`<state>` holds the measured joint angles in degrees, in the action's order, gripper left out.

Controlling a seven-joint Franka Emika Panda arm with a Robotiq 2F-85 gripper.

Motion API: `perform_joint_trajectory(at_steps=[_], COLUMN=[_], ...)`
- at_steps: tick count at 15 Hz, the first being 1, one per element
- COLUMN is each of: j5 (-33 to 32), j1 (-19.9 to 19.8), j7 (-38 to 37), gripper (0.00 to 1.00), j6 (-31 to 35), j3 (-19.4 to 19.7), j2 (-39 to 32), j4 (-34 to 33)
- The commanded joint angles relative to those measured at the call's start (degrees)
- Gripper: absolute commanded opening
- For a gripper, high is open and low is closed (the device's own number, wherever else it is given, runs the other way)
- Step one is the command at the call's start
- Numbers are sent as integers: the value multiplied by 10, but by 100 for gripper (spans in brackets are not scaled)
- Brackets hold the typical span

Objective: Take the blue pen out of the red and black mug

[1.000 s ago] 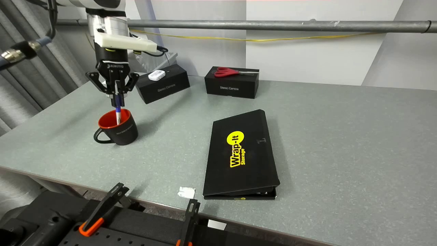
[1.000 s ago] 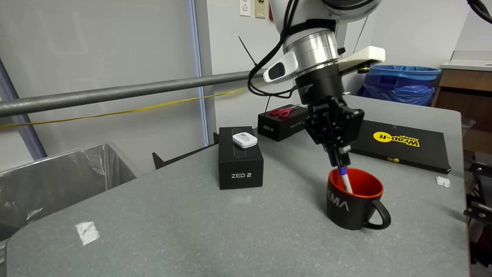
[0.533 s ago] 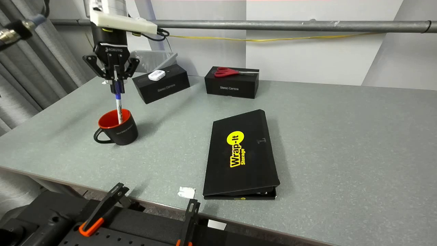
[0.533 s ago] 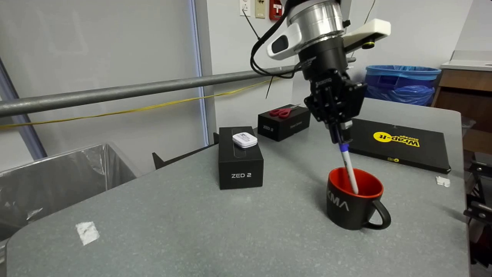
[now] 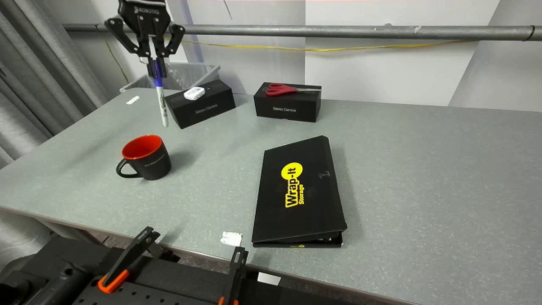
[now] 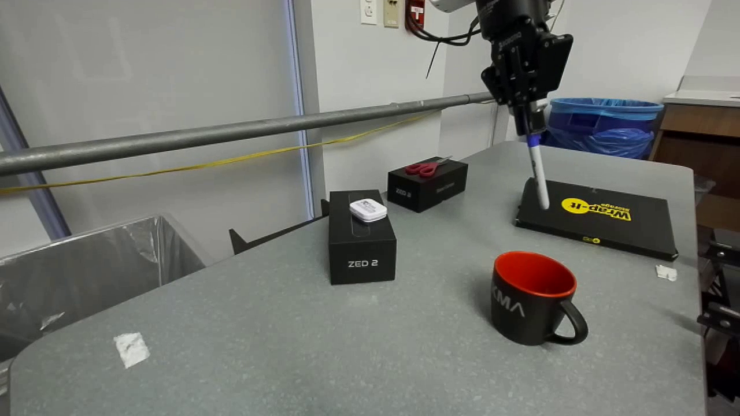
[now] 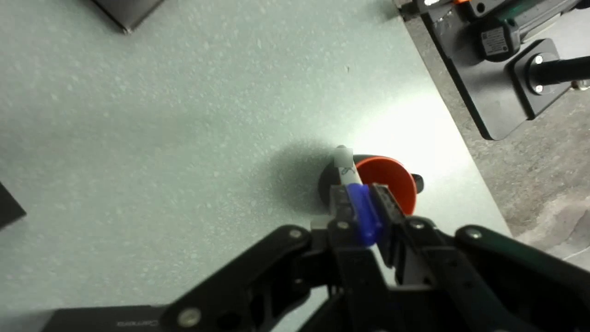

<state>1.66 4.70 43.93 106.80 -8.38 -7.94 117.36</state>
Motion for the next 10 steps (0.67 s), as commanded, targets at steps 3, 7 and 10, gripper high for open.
perform_joint_trajectory(at_steps=[3,7,10], j5=[-101,-109,-124], j1=[0,5,12], j7=[-149,-215,-261], gripper=[3,3,3], j6=[15,17,26], j3=[36,34,38], j2=[-86,-169,-208], j4=[-19,-44,-67])
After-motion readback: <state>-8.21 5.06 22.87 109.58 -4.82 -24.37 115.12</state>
